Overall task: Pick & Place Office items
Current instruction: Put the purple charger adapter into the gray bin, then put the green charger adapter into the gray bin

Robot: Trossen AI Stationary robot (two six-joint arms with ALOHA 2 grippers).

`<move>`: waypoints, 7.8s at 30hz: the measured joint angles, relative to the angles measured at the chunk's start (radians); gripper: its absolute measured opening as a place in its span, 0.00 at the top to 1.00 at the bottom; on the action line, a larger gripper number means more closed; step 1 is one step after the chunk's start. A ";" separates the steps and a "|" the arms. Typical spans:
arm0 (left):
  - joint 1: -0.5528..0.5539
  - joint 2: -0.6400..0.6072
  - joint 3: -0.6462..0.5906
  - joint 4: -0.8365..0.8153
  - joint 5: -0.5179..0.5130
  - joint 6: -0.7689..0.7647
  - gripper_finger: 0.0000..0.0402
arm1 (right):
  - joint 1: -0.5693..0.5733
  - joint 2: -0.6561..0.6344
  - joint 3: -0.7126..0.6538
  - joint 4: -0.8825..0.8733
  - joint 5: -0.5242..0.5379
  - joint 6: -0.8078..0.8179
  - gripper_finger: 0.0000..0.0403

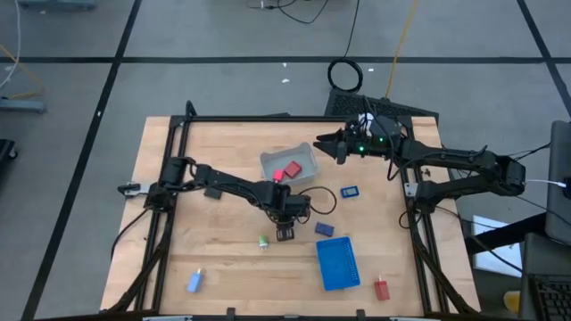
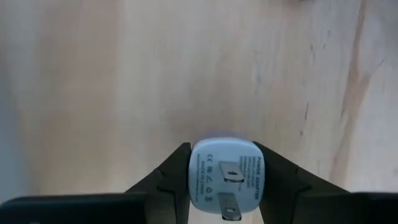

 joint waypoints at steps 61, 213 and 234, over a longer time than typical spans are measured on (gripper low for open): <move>0.375 -0.083 0.000 0.066 -0.011 0.060 0.49 | 0.002 -0.029 0.000 0.070 -0.010 0.053 0.40; -0.197 -0.111 0.001 -0.396 0.010 -1.667 0.24 | 0.421 -0.343 -0.134 -0.381 -0.154 0.070 0.40; -0.217 -0.066 -0.001 -0.370 0.029 -1.677 0.24 | 0.421 -0.343 -0.134 -0.377 -0.152 0.052 0.40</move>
